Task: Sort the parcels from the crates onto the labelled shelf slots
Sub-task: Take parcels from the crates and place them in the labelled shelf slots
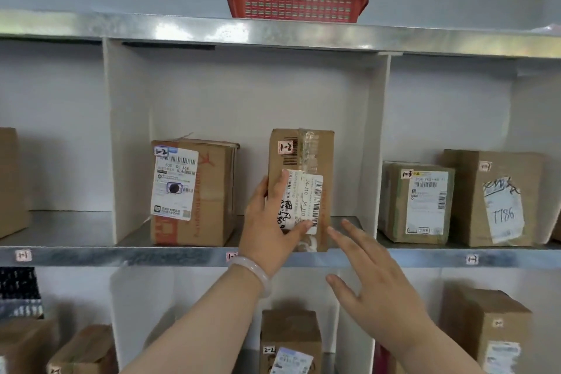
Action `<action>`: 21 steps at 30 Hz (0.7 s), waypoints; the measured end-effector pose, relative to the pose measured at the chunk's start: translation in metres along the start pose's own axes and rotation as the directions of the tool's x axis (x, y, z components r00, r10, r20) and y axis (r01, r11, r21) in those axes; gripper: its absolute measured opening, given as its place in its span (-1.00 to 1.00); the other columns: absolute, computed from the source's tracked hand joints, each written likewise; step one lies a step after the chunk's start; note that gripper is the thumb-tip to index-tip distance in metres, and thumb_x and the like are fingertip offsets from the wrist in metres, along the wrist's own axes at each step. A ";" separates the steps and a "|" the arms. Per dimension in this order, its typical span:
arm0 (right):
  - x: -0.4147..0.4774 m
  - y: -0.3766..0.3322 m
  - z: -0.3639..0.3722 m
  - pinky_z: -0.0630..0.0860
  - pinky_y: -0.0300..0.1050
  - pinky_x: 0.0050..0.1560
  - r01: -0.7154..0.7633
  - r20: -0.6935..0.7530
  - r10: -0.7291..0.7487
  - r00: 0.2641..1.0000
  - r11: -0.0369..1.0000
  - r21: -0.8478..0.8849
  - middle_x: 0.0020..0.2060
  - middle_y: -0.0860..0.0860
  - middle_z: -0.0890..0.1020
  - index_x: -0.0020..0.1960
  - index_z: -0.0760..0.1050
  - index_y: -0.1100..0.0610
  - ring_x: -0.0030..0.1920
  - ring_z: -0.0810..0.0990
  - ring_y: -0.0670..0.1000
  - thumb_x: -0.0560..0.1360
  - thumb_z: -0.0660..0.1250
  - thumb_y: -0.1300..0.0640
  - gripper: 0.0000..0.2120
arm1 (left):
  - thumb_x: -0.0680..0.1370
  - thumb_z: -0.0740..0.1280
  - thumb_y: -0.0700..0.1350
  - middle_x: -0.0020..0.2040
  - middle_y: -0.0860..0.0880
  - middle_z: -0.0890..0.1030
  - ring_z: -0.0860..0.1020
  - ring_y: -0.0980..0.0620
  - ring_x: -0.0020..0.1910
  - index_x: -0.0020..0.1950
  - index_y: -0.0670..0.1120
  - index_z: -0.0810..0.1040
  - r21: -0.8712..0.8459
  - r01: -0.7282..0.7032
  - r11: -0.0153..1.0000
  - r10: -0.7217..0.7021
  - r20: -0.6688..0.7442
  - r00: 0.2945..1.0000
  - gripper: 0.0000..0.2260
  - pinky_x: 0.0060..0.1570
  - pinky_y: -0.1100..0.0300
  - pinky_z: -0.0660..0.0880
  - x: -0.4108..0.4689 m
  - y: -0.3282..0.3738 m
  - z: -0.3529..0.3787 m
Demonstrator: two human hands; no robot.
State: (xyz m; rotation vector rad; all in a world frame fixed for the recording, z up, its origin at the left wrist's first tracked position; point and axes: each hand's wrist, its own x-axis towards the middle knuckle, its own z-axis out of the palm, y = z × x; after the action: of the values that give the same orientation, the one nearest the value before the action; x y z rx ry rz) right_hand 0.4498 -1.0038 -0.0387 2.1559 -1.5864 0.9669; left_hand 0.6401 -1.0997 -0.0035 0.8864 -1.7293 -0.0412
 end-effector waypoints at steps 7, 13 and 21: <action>0.018 0.034 0.015 0.19 -0.03 0.47 0.083 0.011 -0.085 0.996 0.992 0.096 0.52 -0.29 0.02 0.44 -0.17 -0.46 0.51 0.12 -0.06 0.49 0.09 -0.30 -0.38 | 0.46 0.53 -0.08 0.55 -0.06 0.15 0.21 -0.03 0.51 0.54 0.31 -0.03 0.012 0.035 0.999 -0.035 -0.013 0.999 -0.10 0.45 0.03 0.31 0.005 -0.017 0.036; 0.025 0.048 0.025 0.16 -0.10 0.46 0.123 0.011 -0.125 0.992 0.983 0.136 0.52 -0.25 0.07 0.44 -0.19 -0.46 0.49 0.15 -0.07 0.49 0.08 -0.28 -0.38 | 0.49 0.49 -0.05 0.61 -0.03 0.01 0.06 -0.02 0.58 0.51 0.35 -0.12 0.047 0.069 0.997 -0.069 0.005 0.998 -0.10 0.50 -0.08 0.20 0.010 -0.019 0.046; 0.025 0.050 0.029 0.04 -0.15 0.44 0.160 0.023 -0.165 0.986 0.976 0.148 0.51 -0.24 0.06 0.46 -0.19 -0.41 0.49 0.17 -0.03 0.50 0.08 -0.28 -0.36 | 0.48 0.49 0.05 0.63 -0.01 -0.07 -0.06 0.12 0.58 0.49 0.34 -0.19 0.070 0.106 0.992 -0.107 0.017 0.994 -0.08 0.50 0.19 0.01 0.007 -0.016 0.041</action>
State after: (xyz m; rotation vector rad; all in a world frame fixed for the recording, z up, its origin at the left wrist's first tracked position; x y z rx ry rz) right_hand 0.4180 -1.0568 -0.0504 2.3705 -1.3664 1.0258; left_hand 0.6134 -1.1318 -0.0202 1.0319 -1.7101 -0.0622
